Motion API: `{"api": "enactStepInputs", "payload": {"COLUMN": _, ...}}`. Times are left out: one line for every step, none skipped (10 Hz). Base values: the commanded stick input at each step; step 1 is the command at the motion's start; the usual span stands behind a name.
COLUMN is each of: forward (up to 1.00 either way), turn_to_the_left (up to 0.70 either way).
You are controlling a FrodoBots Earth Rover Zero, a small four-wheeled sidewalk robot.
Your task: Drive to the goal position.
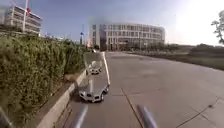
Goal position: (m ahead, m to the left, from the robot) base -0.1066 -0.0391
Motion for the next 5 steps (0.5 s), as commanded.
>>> {"api": "enactStepInputs", "payload": {"forward": -0.7, "turn_to_the_left": 0.0}}
{"api": "enactStepInputs", "payload": {"forward": -0.7, "turn_to_the_left": 0.0}}
{"api": "enactStepInputs", "payload": {"forward": -0.7, "turn_to_the_left": 0.0}}
{"api": "enactStepInputs", "payload": {"forward": -0.7, "turn_to_the_left": 0.0}}
{"api": "enactStepInputs", "payload": {"forward": -0.7, "turn_to_the_left": 0.0}}
